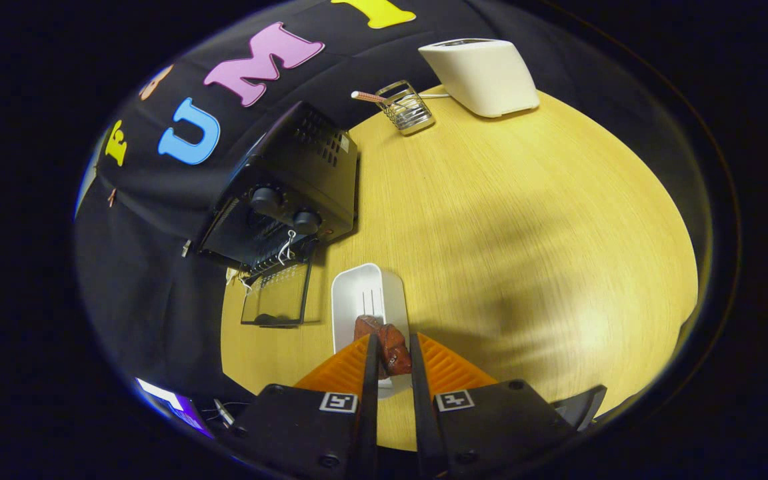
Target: Open the toaster oven, put the food inside, and close the toaster oven door.
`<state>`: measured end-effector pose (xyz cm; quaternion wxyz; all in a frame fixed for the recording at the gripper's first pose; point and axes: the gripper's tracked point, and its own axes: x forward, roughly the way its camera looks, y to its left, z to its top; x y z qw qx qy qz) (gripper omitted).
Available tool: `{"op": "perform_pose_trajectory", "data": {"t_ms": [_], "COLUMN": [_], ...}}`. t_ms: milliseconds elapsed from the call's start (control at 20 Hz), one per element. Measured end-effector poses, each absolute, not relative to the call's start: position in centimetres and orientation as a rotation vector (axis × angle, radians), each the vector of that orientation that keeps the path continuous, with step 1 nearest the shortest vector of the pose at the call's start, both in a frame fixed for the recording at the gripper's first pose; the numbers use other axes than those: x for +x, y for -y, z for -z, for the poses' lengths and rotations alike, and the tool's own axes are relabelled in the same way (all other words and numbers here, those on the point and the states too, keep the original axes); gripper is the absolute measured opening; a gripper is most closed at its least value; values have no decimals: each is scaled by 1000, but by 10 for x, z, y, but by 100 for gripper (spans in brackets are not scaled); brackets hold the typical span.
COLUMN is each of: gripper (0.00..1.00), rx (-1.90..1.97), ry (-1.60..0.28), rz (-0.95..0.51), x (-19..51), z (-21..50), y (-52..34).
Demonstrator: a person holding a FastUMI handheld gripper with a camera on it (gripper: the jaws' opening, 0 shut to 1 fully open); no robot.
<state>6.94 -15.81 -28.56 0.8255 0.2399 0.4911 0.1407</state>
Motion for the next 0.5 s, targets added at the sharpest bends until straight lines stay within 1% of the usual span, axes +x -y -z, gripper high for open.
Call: {"op": "perform_pose_trajectory", "data": {"t_ms": [200, 500], "gripper": [18, 17], "rx": [562, 527], "ry": [-1044, -1024], "rz": [-335, -348], "x": [66, 61], "z": [279, 273], "y": [152, 157]}}
